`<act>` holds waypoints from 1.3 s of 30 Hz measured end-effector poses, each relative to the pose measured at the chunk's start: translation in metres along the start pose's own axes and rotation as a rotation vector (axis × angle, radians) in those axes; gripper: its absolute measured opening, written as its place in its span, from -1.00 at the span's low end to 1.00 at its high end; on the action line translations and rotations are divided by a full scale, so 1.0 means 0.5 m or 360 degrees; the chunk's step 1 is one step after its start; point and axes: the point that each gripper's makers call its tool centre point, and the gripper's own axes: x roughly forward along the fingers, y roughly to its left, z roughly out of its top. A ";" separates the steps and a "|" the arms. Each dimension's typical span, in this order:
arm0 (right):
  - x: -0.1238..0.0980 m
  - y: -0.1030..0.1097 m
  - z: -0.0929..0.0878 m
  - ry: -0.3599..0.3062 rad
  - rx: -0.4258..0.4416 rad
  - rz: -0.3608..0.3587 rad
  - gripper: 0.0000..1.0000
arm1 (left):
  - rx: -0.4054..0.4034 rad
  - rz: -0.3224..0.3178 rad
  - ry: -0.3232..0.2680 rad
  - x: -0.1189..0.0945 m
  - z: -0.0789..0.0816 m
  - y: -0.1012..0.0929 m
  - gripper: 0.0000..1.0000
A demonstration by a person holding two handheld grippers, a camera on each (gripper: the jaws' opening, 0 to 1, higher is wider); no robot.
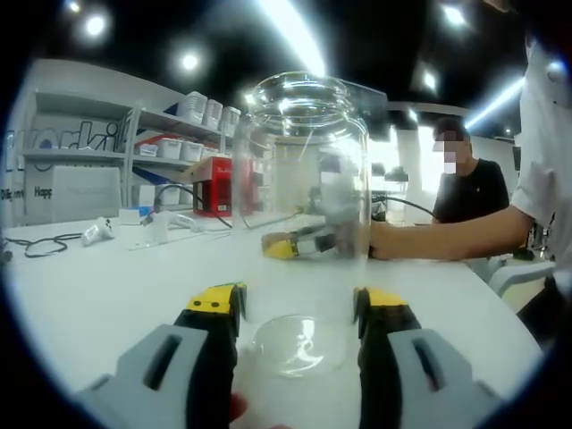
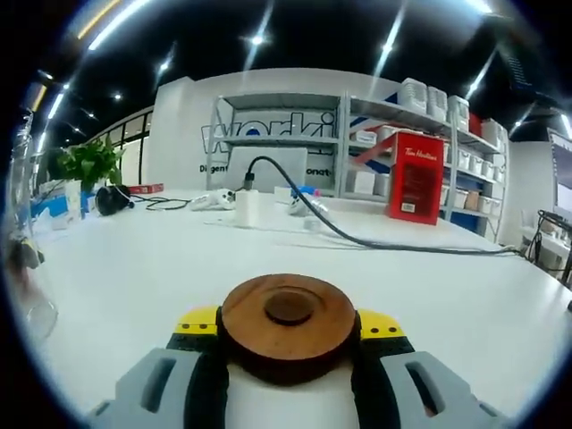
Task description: Clamp the coffee can twist off the lid put the lid on the table pick up the lid cover the can tighten the lid
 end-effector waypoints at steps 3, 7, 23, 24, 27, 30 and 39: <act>-0.001 -0.002 0.002 0.0001 -0.0004 0.0003 0.00 | 0.0000 0.0000 -0.0002 0.000 0.000 0.000 -0.13; -0.002 -0.005 0.006 -0.0015 -0.0034 -0.0002 0.06 | 0.0002 -0.0001 -0.0002 0.000 0.000 0.001 -0.13; -0.002 -0.008 0.003 -0.0010 -0.0036 -0.0026 -0.01 | 0.0008 -0.0001 0.0003 0.000 0.001 -0.003 -0.13; -0.002 -0.009 0.002 -0.0008 -0.0034 -0.0028 -0.01 | 0.0009 0.0000 0.0003 0.000 0.001 -0.002 -0.13; -0.001 -0.009 0.002 -0.0006 -0.0034 -0.0028 -0.01 | 0.0009 0.0001 0.0003 0.000 0.001 -0.002 -0.13; 0.000 -0.003 0.003 -0.0013 -0.0042 -0.0004 -0.01 | 0.0010 0.0000 0.0003 0.000 0.001 -0.001 -0.13; 0.004 -0.005 0.001 -0.0012 -0.0035 0.0008 0.00 | 0.0011 0.0000 0.0004 0.001 0.000 -0.002 -0.13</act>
